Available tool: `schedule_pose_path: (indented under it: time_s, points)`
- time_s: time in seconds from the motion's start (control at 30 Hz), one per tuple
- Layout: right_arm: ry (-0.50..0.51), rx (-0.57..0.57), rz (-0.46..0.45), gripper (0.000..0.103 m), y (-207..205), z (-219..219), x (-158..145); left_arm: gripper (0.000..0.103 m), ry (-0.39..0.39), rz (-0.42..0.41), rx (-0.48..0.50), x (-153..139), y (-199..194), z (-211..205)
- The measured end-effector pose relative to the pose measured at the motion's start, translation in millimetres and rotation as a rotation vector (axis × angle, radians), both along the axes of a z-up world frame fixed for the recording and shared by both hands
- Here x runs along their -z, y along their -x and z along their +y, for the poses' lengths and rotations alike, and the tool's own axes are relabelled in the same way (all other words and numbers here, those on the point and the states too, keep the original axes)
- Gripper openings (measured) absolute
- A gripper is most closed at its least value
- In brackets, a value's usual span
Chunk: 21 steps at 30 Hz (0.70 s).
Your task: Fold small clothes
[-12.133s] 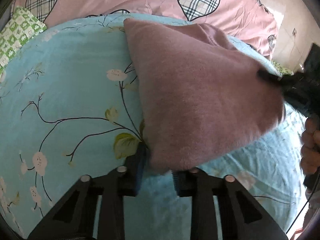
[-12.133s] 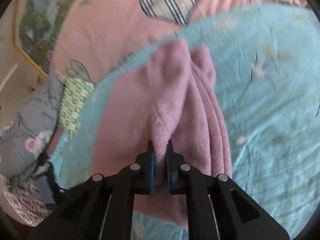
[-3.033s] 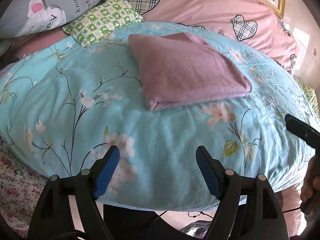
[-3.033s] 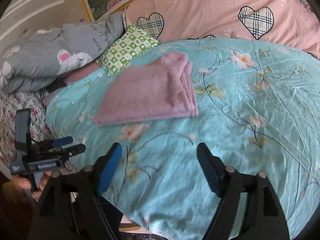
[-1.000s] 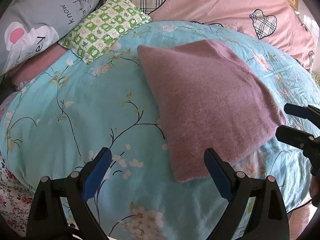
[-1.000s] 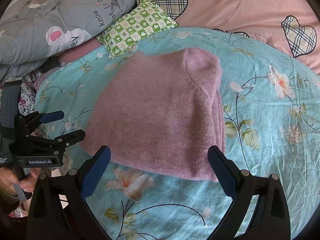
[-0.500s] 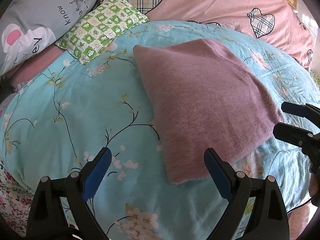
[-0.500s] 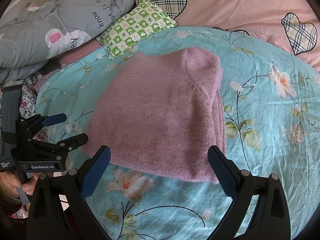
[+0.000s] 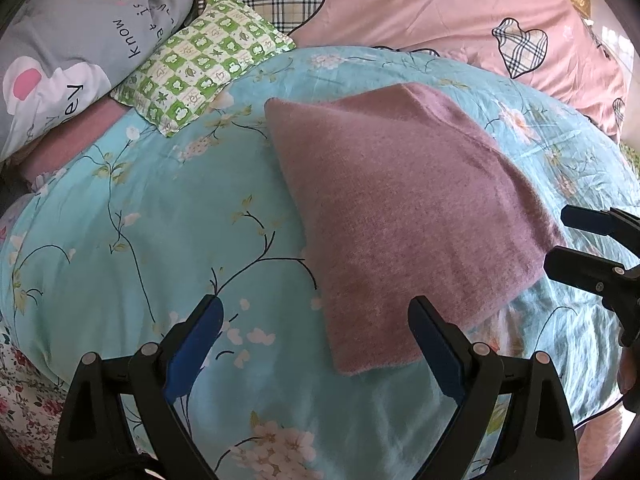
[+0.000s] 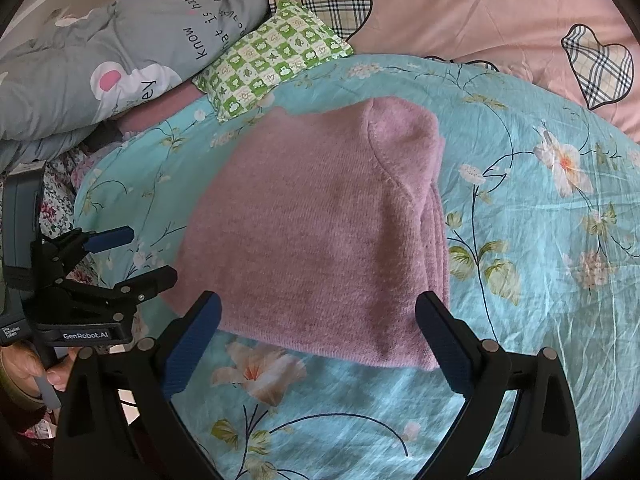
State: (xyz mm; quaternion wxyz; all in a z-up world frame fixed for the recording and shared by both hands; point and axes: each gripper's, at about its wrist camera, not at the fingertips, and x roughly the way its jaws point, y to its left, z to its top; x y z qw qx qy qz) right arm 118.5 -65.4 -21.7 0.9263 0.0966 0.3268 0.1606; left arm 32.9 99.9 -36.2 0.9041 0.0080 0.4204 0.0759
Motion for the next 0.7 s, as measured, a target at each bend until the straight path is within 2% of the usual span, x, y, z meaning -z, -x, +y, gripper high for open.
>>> schedule_pose_path:
  time_s: [0.7]
  points:
    - [-0.004, -0.003, -0.004, 0.098, 0.4, 2.0, -4.4, 0.094, -0.009, 0.004, 0.007, -0.5, -0.4, -0.8]
